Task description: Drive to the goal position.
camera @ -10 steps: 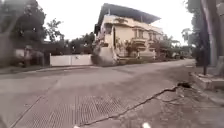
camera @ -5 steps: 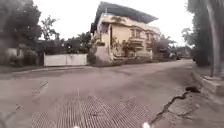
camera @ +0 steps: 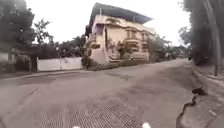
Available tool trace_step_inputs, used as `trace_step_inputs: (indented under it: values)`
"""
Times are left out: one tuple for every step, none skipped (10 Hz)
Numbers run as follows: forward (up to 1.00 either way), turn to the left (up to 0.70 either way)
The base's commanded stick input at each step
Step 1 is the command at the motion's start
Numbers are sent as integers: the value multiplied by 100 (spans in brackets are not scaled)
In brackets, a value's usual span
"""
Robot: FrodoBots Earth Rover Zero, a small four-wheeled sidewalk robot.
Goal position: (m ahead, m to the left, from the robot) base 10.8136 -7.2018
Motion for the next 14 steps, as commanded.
trace_step_inputs:
  values:
    - [85,1]
    - [85,1]
    - [85,1]
    - [85,1]
    - [85,-29]
    - [85,-33]
    - [85,-33]
    - [85,-33]
    - [85,-33]
    - [85,-33]
    - [85,-33]
    - [85,-33]
    - [85,-33]
    - [85,-33]
